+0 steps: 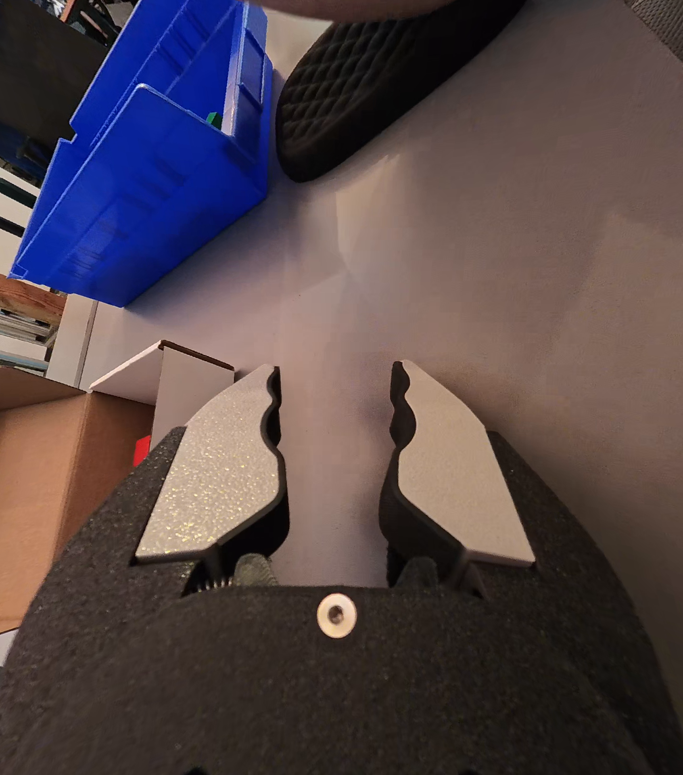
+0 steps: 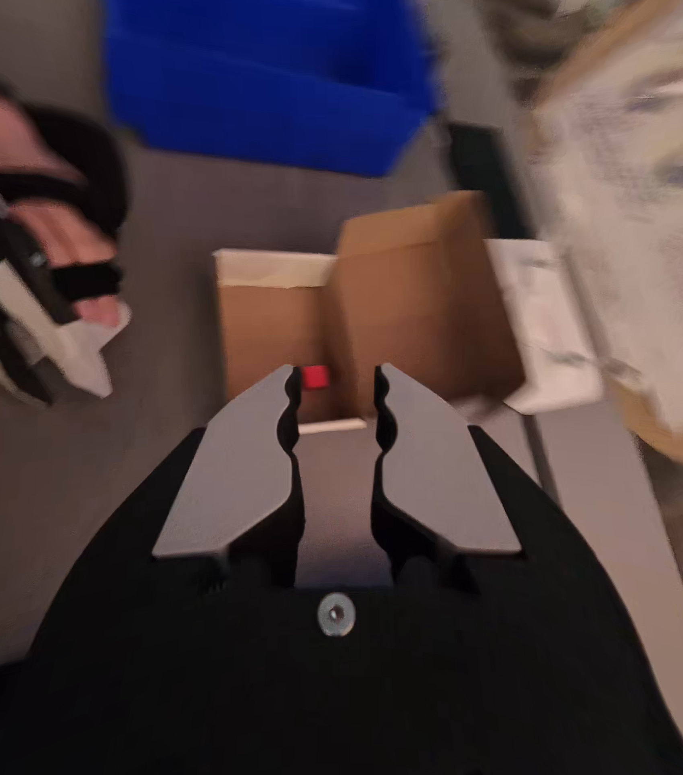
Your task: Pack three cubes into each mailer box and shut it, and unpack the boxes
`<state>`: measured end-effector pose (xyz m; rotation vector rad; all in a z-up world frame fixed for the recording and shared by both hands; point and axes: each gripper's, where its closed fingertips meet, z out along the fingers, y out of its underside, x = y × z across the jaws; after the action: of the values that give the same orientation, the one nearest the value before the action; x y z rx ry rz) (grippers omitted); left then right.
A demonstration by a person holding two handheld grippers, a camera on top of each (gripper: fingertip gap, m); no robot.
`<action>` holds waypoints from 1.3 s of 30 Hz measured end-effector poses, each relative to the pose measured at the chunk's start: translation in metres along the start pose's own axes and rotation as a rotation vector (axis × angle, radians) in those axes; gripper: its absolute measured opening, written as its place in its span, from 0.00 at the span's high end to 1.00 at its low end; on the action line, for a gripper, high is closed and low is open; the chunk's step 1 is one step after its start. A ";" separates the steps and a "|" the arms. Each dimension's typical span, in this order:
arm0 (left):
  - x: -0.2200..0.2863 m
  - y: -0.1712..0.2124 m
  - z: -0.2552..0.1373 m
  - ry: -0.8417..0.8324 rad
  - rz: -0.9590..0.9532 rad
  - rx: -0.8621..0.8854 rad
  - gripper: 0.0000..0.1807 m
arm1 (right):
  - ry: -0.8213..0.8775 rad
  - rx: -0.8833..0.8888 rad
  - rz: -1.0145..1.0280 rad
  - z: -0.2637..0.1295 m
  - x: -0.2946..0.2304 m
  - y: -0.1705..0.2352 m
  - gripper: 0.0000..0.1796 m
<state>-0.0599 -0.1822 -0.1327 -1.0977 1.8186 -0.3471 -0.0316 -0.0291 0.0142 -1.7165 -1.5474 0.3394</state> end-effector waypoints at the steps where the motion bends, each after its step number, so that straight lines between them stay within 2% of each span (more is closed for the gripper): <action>1: 0.000 0.000 0.000 0.000 0.000 0.000 0.72 | -0.084 -0.070 -0.071 0.029 -0.017 0.006 0.82; 3: 0.000 0.000 0.000 0.000 0.002 -0.002 0.72 | -0.124 -0.310 -0.117 0.078 -0.027 0.041 0.83; 5: 0.000 0.001 0.000 0.000 0.001 -0.003 0.72 | -0.083 -0.522 -0.106 0.105 -0.020 0.073 0.84; 7: -0.001 0.001 0.001 -0.005 0.004 -0.008 0.72 | -0.149 -0.537 -0.076 0.122 -0.030 0.076 0.84; 9: -0.001 0.002 0.001 -0.001 0.003 -0.010 0.72 | -0.116 -0.535 -0.087 0.130 -0.024 0.075 0.85; 18: -0.001 0.002 0.001 0.002 0.000 -0.006 0.72 | -0.145 -0.668 -0.122 0.137 -0.026 0.093 0.85; 21: -0.001 0.002 0.001 0.001 0.004 -0.009 0.72 | -0.118 -0.598 -0.134 0.132 -0.023 0.075 0.87; 24: -0.001 0.002 0.001 -0.001 0.006 -0.008 0.72 | -0.023 -0.470 -0.112 0.085 -0.009 0.036 0.87; 27: -0.001 0.002 0.001 -0.007 0.015 -0.012 0.72 | 0.174 -0.342 -0.004 -0.011 0.018 0.023 0.88; 29: -0.002 0.002 0.001 -0.011 0.012 -0.012 0.72 | 0.263 -0.344 0.212 -0.072 0.030 0.061 0.88; 32: -0.002 0.002 0.001 -0.007 -0.001 -0.004 0.72 | 0.320 -0.508 0.567 -0.123 0.038 0.169 0.87; 35: -0.002 0.001 0.001 -0.005 -0.002 -0.004 0.72 | 0.252 -0.644 0.860 -0.126 0.032 0.253 0.87; 39: -0.002 0.002 0.000 -0.012 0.003 -0.008 0.72 | 0.261 -0.771 1.045 -0.128 0.025 0.301 0.87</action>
<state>-0.0605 -0.1790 -0.1326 -1.0995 1.8127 -0.3314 0.2744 -0.0380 -0.1033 -2.9538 -0.4591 -0.0133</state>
